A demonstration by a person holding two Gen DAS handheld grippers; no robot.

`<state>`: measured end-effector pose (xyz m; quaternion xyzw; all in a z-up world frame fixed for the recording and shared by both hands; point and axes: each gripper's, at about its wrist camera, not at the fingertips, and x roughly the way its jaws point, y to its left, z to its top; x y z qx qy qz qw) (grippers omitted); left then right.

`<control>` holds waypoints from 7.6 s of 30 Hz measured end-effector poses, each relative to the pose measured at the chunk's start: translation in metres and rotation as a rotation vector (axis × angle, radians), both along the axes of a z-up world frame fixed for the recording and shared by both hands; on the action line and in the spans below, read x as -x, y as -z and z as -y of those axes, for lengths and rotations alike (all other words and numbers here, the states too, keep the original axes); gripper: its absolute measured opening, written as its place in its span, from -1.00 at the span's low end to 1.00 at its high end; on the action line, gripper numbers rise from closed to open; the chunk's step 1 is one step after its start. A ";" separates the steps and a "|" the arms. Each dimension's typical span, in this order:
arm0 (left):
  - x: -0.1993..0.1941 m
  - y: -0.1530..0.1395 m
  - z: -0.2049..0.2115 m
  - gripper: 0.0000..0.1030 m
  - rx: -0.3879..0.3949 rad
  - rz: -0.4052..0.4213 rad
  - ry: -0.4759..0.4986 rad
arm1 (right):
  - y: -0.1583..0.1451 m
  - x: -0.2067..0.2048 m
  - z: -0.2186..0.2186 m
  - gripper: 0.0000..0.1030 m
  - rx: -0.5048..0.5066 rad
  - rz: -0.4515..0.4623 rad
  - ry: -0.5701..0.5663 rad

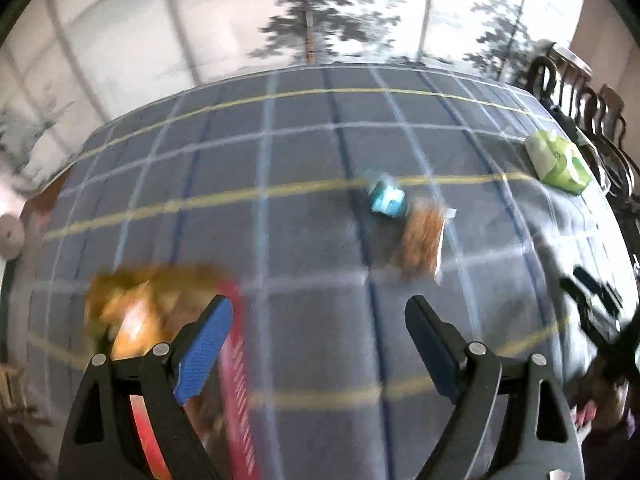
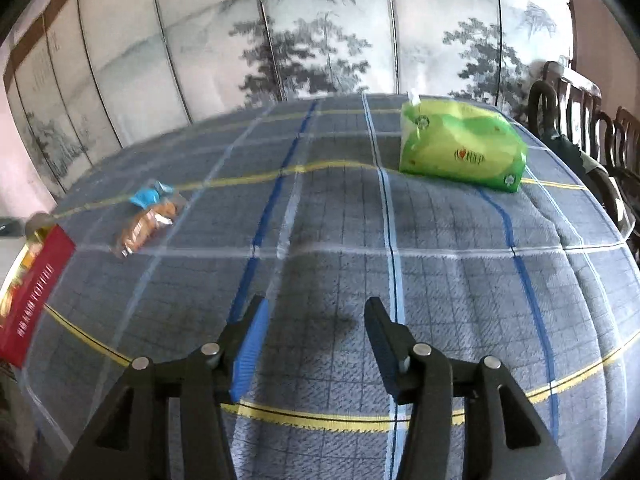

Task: Organize snacks
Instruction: 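Grasp the light-blue packet with the left gripper while the right gripper moves toward the orange packet, then grasp the orange twist-snack packet with the right gripper while the left gripper holds the light-blue packet, then carry the light-blue packet over the gold tray and release it with the left gripper, then carry the orange packet over the gold tray and release it with the right gripper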

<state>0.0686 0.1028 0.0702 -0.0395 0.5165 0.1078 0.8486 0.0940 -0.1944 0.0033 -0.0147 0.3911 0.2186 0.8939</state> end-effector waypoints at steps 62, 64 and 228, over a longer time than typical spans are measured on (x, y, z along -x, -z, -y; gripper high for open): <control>0.172 -0.010 -0.042 -0.52 0.171 0.111 -0.295 | 0.005 -0.034 -0.233 0.10 -0.033 -0.177 0.076; 0.175 -0.010 -0.043 -0.52 0.173 0.111 -0.296 | 0.006 -0.032 -0.237 -0.12 -0.008 -0.153 0.040; 0.303 0.042 -0.107 0.90 -0.261 0.168 -0.522 | -0.033 0.101 -0.414 -0.21 -0.070 -0.149 -0.636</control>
